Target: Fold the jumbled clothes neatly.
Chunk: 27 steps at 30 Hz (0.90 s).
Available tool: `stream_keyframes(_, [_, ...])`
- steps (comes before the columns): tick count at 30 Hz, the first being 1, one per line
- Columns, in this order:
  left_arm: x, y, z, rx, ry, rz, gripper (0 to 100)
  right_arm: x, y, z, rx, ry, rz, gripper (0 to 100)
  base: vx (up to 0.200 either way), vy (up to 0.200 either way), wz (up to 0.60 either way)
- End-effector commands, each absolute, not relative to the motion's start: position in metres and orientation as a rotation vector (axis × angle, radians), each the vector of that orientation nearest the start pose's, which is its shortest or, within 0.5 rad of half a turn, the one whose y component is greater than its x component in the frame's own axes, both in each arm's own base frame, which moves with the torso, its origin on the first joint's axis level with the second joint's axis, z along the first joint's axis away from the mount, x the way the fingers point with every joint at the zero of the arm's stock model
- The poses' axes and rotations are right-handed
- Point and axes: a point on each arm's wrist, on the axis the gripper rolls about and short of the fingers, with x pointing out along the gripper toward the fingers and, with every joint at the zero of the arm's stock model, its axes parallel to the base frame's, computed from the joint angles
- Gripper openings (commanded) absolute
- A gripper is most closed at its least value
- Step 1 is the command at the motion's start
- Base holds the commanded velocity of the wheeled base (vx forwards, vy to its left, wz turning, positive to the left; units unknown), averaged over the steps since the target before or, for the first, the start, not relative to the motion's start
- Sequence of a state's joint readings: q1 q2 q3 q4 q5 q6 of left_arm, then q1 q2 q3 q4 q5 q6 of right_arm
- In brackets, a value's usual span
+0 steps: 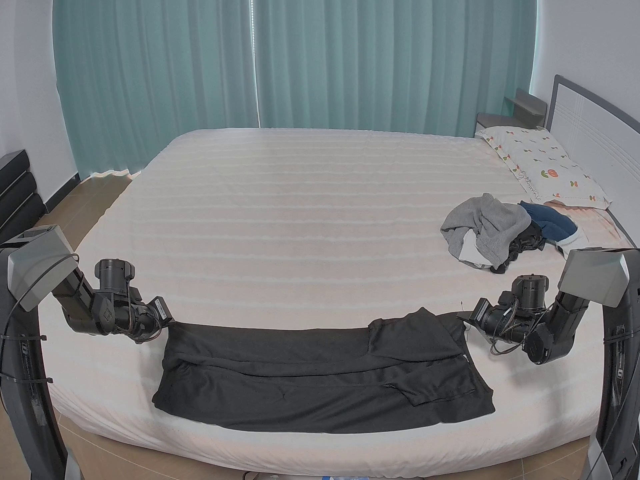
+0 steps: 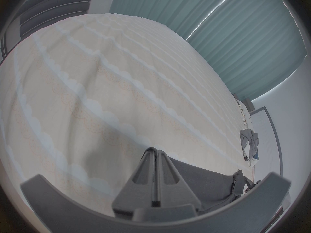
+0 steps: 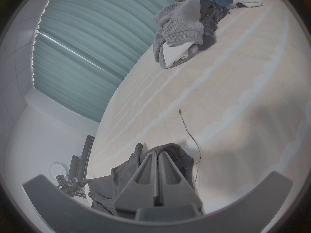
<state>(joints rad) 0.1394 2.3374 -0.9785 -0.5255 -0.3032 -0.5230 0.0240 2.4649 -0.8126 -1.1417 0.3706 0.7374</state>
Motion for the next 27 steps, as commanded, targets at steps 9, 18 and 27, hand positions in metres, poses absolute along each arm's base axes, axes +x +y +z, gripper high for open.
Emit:
stream_keyframes(9, [0.3837,0.0507,-0.0134,-0.679,0.837,0.07,0,0.3812,0.014,-0.0395,0.803,0.624,0.176,0,0.0,0.0,0.0])
stream_keyframes(18, [0.3848,0.0509,-0.0149,-0.674,0.837,0.07,0,0.3811,0.0181,-0.0422,0.799,0.628,0.186,0,0.0,0.0,0.0])
stream_keyframes(27, [0.3855,0.0493,-0.0145,-0.669,0.835,0.067,0,0.3804,0.0204,-0.0461,0.76,0.638,0.198,0,0.0,0.0,0.0])
